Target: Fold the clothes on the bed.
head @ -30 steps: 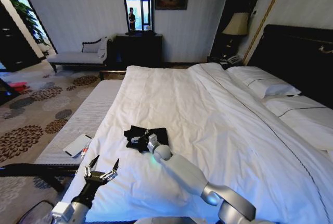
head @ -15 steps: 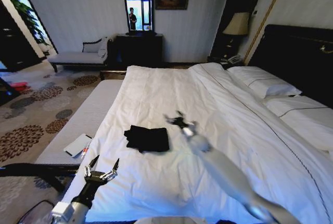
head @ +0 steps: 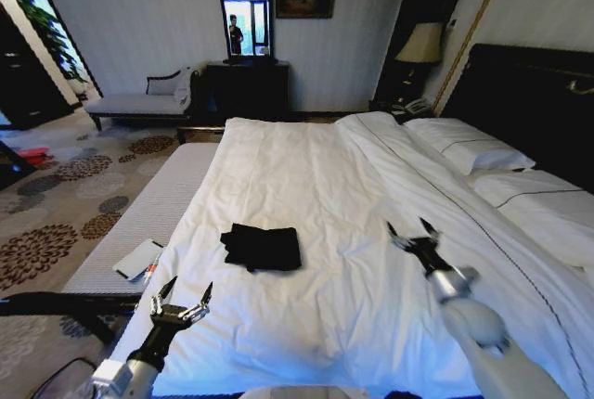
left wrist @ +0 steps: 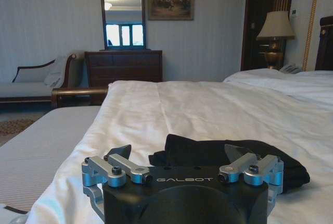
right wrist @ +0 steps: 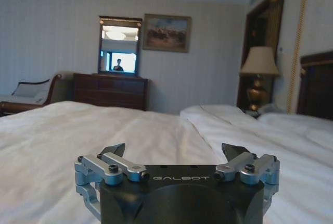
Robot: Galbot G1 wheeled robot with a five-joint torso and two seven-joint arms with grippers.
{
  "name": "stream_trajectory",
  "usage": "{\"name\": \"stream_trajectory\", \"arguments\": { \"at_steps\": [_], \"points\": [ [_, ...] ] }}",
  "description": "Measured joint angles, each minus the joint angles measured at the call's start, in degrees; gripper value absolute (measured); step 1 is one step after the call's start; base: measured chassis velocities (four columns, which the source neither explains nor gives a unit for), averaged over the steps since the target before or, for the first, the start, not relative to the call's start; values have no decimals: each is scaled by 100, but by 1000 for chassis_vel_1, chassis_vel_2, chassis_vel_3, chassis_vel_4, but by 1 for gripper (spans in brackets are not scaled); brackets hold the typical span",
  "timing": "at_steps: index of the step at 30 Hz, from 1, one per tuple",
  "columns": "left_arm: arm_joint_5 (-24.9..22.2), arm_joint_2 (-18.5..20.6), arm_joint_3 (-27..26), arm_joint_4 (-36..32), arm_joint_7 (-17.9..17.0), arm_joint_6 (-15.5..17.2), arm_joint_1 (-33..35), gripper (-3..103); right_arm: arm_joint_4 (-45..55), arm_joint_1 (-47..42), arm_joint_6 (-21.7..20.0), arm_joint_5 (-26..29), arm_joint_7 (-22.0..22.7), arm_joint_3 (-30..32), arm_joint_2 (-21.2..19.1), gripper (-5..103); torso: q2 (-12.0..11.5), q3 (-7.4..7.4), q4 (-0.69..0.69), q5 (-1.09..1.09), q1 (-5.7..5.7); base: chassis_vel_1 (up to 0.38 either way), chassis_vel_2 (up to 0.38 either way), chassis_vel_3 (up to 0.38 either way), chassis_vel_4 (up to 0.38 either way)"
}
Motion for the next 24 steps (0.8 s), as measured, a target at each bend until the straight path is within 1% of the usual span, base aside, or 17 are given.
{"name": "stream_trajectory", "arguments": {
  "at_steps": [1, 3, 4, 5, 7, 9, 14, 24],
  "points": [
    [0, 0, 0, 0, 0, 0, 0, 100, 0, 0, 0, 0, 0, 0, 0, 100, 0, 0, 0, 0, 0, 0, 0, 0, 0],
    [0, -1, 1, 0, -1, 0, 0, 100, 89, -463, 284, -154, -134, 165, 369, 100, 0, 0, -3, 0, 0, 0, 0, 0, 0],
    [0, -1, 1, 0, 0, 0, 0, 100, 104, -619, 437, -215, -187, 199, 541, 100, 1, 0, -1, 0, -1, 0, 0, 0, 0],
    [0, -1, 1, 0, 0, 0, 0, 100, 104, -619, 437, -215, -187, 199, 541, 100, 1, 0, -1, 0, -1, 0, 0, 0, 0],
    [0, -1, 1, 0, 0, 0, 0, 100, 113, -876, 682, -293, -255, 224, 865, 100, 1, 0, 2, 0, -1, 0, 0, 0, 0],
    [0, -1, 0, 0, 0, 0, 0, 100, 166, -1064, 766, -260, -275, 225, 1042, 100, 0, 1, 2, 0, 0, 0, 0, 0, 0],
    [0, -1, 1, 0, 0, 0, 0, 100, 254, -1249, 906, -248, -297, 294, 1219, 100, 0, 0, 2, 0, 0, 0, 0, 0, 0],
    [0, -1, 1, 0, 0, 0, 0, 100, 283, -1287, 913, -200, -299, 362, 1196, 100, 0, 1, 1, 1, 1, 0, 0, 0, 0]
  ]
}}
